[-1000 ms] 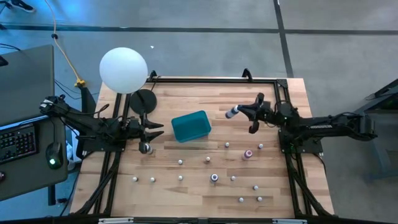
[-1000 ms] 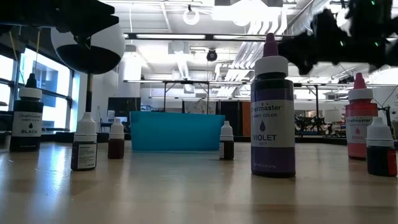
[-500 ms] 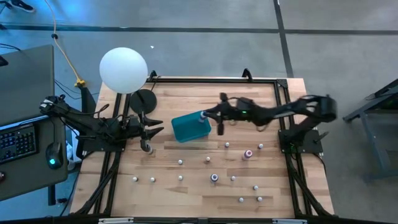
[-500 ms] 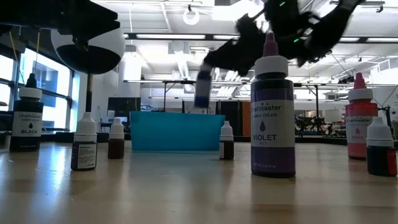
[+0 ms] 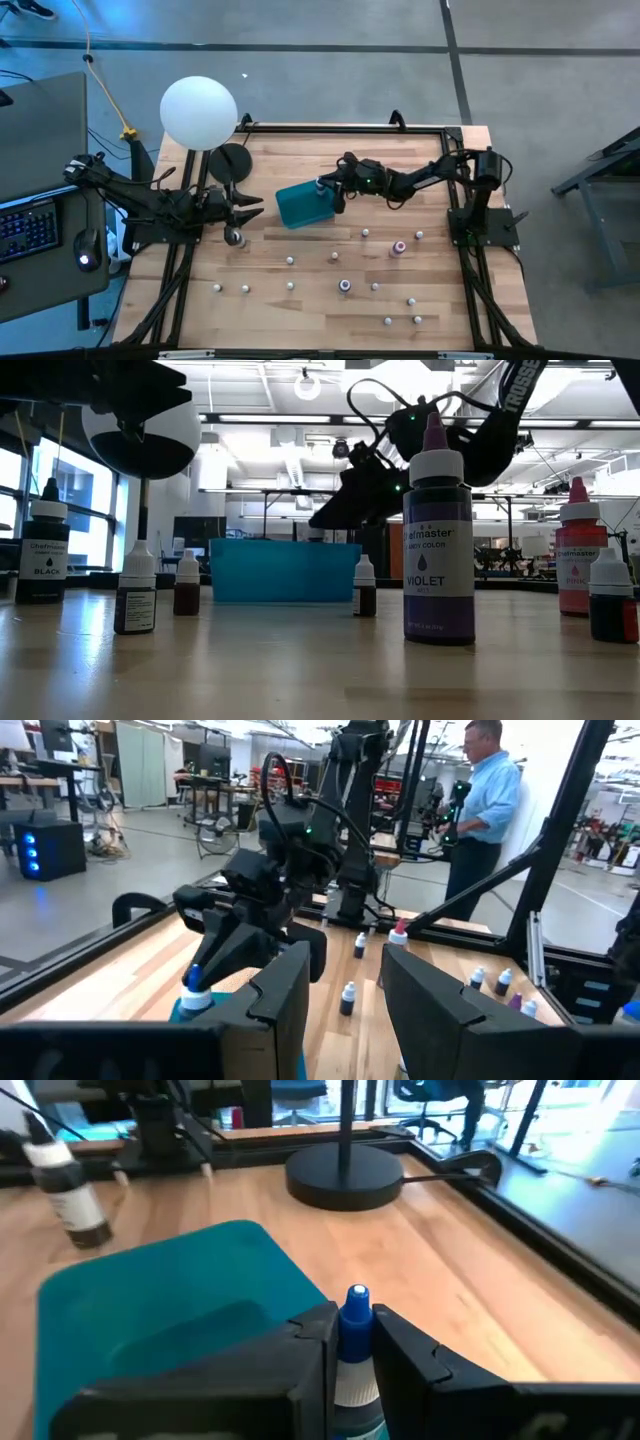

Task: Pick & Place food coloring
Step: Put the big blue food coloring bottle into the blue bin, then put the big black food coloring bottle into the blue bin

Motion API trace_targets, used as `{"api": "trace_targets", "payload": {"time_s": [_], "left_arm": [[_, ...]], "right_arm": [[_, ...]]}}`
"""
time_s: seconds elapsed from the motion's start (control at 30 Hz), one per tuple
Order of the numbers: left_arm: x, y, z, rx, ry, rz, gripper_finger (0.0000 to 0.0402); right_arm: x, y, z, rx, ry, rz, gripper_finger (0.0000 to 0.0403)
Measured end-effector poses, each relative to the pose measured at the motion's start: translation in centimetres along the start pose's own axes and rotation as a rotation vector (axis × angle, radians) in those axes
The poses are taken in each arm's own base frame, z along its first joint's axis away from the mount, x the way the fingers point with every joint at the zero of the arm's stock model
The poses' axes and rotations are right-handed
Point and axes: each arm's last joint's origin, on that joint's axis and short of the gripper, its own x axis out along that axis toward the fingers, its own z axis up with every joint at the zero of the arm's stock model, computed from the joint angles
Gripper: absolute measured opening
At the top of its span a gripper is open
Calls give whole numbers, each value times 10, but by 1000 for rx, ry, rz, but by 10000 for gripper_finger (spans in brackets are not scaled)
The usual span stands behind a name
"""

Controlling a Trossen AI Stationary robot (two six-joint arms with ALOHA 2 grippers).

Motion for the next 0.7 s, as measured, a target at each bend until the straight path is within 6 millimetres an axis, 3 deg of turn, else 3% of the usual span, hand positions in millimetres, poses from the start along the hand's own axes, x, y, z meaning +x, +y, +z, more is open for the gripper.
{"api": "trace_targets", "payload": {"time_s": [0.13,0.47,0.7], "left_arm": [[0,0,-1,3,6,1,127],[0,0,-1,3,5,1,127],[1,0,5,4,-2,41,127]], "right_arm": [[0,0,1,-17,-7,-9,51],[-1,0,2,-28,-13,-5,119],[-21,5,41,-85,-116,55,123]]}}
